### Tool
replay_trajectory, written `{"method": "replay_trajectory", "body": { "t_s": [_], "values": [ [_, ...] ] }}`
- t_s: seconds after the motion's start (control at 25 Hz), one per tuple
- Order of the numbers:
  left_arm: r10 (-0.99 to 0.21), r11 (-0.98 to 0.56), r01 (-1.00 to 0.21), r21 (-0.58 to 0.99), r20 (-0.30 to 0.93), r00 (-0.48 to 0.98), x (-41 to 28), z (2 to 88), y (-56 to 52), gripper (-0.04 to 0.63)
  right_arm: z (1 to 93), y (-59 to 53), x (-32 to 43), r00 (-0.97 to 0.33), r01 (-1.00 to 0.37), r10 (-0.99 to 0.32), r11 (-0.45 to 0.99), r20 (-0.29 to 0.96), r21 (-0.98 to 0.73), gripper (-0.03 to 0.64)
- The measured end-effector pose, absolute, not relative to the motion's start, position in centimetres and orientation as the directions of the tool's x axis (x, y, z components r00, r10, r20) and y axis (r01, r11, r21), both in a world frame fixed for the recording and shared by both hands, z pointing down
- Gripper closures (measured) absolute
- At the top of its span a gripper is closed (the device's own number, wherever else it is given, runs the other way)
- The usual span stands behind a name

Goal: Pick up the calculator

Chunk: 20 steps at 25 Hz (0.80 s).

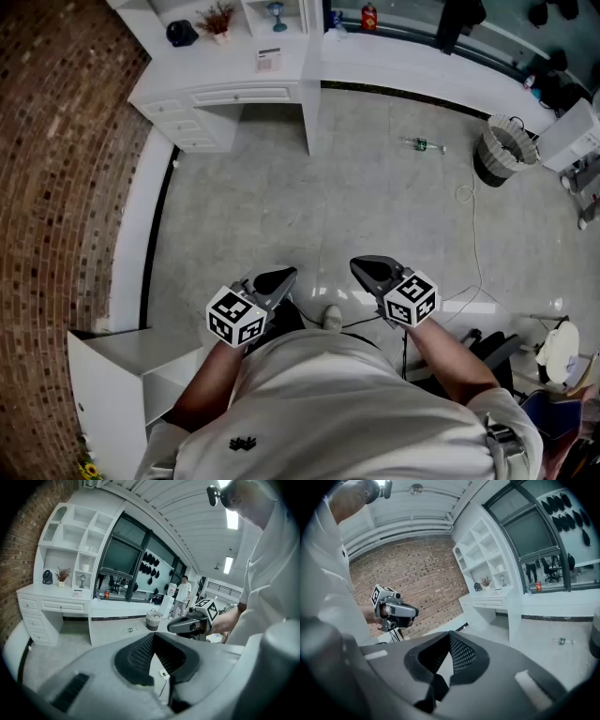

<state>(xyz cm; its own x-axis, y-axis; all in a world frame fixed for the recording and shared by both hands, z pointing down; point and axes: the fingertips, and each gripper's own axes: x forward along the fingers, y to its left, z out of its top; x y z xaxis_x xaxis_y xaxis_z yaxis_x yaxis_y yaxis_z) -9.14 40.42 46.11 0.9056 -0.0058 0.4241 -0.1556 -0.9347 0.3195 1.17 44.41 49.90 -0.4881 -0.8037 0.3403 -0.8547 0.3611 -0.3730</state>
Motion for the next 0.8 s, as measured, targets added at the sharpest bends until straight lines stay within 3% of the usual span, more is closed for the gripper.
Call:
{"method": "replay_trajectory", "body": {
  "t_s": [0.52, 0.6, 0.8],
  "values": [
    [0.03, -0.923, -0.114, 0.368, 0.363, 0.931, -6.6, 47.0, 32.7, 0.591, 49.9, 37.0, 2.9, -0.477, -0.86, -0.814, 0.356, 0.331, -0.364, 0.6],
    [0.037, -0.926, -0.102, 0.363, 0.356, 0.934, -6.3, 47.0, 30.2, 0.591, 50.1, 34.5, 3.4, -0.467, -0.866, -0.813, 0.34, 0.349, -0.367, 0.496],
    [0.066, -0.932, -0.06, 0.356, 0.331, 0.941, -6.0, 45.8, 22.6, 0.591, 49.1, 25.8, 4.5, -0.413, -0.895, -0.838, 0.299, 0.356, -0.332, 0.465]
  ]
}}
